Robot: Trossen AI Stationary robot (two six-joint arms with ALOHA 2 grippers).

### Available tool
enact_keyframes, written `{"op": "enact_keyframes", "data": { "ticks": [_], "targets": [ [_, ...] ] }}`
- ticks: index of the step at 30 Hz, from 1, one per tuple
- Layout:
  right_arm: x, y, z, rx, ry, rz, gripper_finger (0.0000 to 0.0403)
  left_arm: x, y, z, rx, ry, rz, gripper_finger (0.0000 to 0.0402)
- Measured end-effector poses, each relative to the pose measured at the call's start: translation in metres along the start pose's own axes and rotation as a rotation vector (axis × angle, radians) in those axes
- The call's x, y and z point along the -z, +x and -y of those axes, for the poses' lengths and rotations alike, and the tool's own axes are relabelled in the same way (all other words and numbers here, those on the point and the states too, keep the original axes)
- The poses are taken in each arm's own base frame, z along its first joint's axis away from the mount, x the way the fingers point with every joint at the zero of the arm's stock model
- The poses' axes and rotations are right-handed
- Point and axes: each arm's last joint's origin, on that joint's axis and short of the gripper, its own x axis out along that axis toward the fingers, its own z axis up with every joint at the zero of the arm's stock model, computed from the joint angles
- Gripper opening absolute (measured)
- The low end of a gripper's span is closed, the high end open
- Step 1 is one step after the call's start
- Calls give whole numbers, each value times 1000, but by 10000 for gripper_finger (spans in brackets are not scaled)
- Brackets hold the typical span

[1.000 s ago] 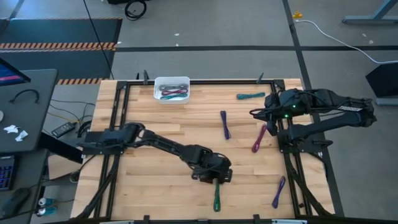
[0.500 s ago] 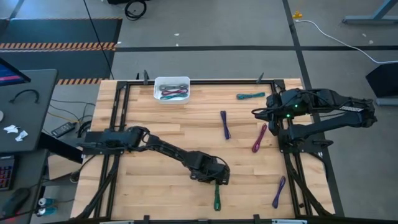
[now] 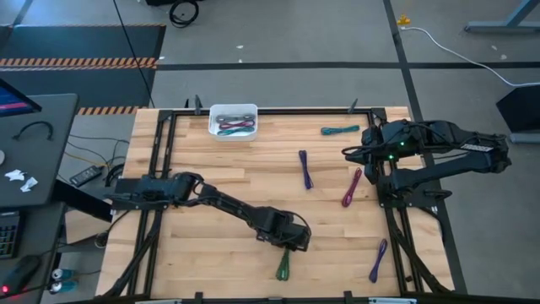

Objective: Pick and place USB-C Cables
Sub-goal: Put the green charger cable into the white bin

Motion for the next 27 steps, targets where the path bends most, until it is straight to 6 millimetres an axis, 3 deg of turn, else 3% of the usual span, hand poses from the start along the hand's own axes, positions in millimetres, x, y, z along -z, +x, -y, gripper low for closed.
{"op": "enact_keyframes", "data": {
  "ticks": [3,6,10,13,15,20,27],
  "targets": [
    [0,0,0,0,0,1,12,-3,-8,0,-22,36,-5,45],
    [0,-1,0,-2,1,6,11,-13,-31,-1,-125,94,7,45],
    [-1,-2,0,-9,3,27,10,-39,-100,9,-197,254,0,45],
    [-2,-2,0,-4,4,39,11,-66,-148,14,-228,525,-22,45],
    [-2,-2,0,3,4,42,12,-86,-169,12,-244,708,-9,45],
    [-3,-2,0,5,13,40,11,-142,-224,-19,-275,1006,15,44],
    [-3,-2,0,16,70,48,12,-237,-260,-68,-514,1229,90,46]
  ]
}}
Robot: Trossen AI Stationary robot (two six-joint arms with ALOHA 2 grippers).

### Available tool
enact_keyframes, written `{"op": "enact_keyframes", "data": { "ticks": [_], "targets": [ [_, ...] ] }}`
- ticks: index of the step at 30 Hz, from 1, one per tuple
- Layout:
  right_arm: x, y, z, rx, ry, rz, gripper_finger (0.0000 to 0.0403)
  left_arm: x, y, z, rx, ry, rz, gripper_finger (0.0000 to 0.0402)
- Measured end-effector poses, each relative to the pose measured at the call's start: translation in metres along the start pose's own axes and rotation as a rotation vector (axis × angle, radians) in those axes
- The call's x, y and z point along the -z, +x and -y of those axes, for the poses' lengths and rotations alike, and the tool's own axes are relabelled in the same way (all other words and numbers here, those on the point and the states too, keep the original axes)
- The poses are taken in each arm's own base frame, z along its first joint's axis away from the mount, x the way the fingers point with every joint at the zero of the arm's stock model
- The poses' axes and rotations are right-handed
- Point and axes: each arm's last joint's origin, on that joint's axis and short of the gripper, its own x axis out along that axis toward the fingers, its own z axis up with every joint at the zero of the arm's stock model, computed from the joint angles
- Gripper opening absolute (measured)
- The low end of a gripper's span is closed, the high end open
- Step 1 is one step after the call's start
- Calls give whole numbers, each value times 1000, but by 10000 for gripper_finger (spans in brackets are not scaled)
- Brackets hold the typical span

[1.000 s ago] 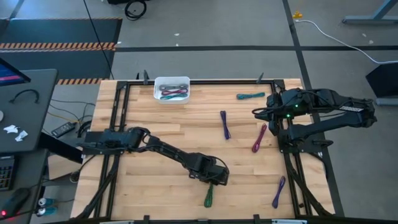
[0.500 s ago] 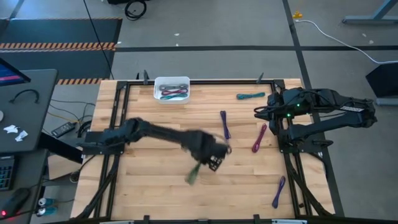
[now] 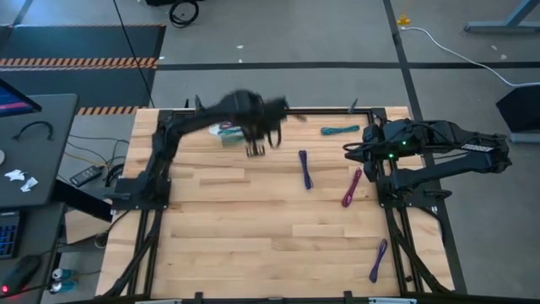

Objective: Pick and place USB-C Cables
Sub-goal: Put the green charger cable into the white bin

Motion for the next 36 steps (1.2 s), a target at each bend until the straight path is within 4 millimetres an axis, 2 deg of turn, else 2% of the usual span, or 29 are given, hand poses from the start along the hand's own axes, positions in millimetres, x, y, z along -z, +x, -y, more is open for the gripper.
{"op": "enact_keyframes", "data": {
  "ticks": [4,8,11,16,19,25,36],
  "targets": [
    [-1,0,1,34,62,23,11,11,22,-55,-25,8,-18,44],
    [-3,0,1,66,133,61,12,23,47,-98,-13,-43,-23,44],
    [-6,0,2,91,188,107,11,30,67,-120,56,-8,-3,44],
    [-10,-1,2,132,266,180,10,35,104,-143,83,101,-17,44],
    [-13,-2,2,157,303,225,10,37,127,-159,106,58,31,44],
    [-19,-3,2,191,359,317,9,47,160,-172,149,26,-18,44],
    [-22,-3,2,202,367,361,9,43,164,-164,201,186,3,47]
  ]
}}
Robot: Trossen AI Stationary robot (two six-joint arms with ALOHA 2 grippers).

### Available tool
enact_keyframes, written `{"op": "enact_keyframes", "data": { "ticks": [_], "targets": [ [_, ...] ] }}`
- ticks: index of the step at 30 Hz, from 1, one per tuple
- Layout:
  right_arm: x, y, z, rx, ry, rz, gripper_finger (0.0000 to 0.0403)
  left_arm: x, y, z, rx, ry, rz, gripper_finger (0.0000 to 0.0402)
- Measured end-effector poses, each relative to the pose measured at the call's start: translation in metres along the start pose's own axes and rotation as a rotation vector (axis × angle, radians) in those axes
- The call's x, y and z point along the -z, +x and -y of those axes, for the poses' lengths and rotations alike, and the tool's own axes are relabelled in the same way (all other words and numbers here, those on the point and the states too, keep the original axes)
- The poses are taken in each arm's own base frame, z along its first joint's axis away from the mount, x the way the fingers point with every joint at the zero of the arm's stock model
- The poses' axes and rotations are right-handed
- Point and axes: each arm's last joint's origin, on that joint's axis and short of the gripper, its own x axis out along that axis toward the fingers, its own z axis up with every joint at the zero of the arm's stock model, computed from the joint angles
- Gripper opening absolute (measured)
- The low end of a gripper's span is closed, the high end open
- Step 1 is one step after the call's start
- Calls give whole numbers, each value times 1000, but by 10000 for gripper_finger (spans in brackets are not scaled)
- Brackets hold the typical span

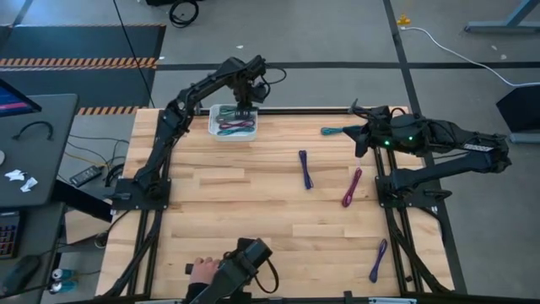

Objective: Pick and place USB-C Cables
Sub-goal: Put the green charger cable into the white bin

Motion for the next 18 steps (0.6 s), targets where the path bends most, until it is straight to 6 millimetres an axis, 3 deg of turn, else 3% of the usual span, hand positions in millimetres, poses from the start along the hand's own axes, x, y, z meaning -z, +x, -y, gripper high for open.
{"op": "enact_keyframes", "data": {
  "ticks": [10,18],
  "targets": [
    [0,0,0,1,3,7,9,13,40,6,-20,8,-196,51],
    [-1,0,0,-1,6,8,9,12,44,1,-64,-26,-166,71]
  ]
}}
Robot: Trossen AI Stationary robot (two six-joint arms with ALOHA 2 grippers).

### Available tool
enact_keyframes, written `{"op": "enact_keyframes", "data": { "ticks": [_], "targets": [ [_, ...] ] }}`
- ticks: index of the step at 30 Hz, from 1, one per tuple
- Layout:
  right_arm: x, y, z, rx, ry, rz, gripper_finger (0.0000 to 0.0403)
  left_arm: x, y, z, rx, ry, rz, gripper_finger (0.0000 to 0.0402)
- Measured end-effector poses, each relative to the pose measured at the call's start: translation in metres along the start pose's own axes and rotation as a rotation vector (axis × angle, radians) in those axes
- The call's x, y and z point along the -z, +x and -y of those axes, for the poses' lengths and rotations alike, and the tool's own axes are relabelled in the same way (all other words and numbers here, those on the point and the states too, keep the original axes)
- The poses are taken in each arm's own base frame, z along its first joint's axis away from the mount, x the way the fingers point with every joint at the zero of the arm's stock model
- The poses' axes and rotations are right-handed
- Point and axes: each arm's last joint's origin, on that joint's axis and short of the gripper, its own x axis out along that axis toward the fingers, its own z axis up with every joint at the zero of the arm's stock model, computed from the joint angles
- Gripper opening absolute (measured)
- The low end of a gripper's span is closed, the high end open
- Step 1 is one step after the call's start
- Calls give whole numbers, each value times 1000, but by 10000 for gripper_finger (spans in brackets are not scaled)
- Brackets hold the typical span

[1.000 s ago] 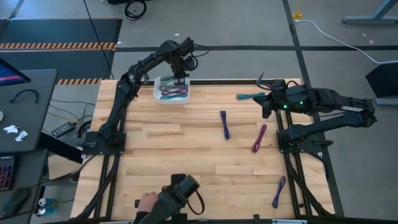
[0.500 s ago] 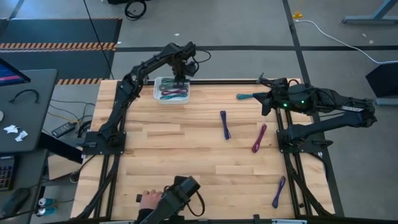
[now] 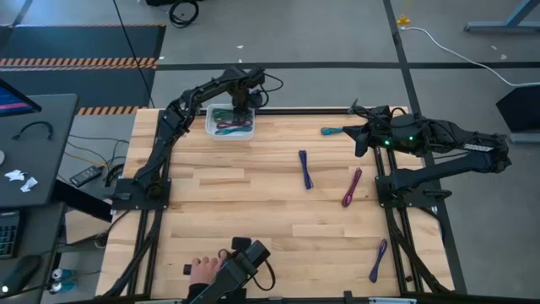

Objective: Pick and place USB-C Cables
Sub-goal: Put the green charger cable into the white bin, then put the top violet charger cable into the white bin

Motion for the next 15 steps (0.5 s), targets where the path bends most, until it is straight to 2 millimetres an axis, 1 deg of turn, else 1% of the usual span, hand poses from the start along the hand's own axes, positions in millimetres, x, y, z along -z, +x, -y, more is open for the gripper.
{"op": "enact_keyframes", "data": {
  "ticks": [5,10,13,15],
  "targets": [
    [0,0,0,-6,1,-5,9,0,0,1,7,-1,-6,104],
    [0,0,0,-14,-1,-12,9,5,-2,6,52,-49,-62,165],
    [0,0,0,-14,-12,-12,9,9,-12,7,59,-127,-123,197],
    [0,0,0,-15,-17,-12,10,11,-23,7,64,-200,-130,211]
  ]
}}
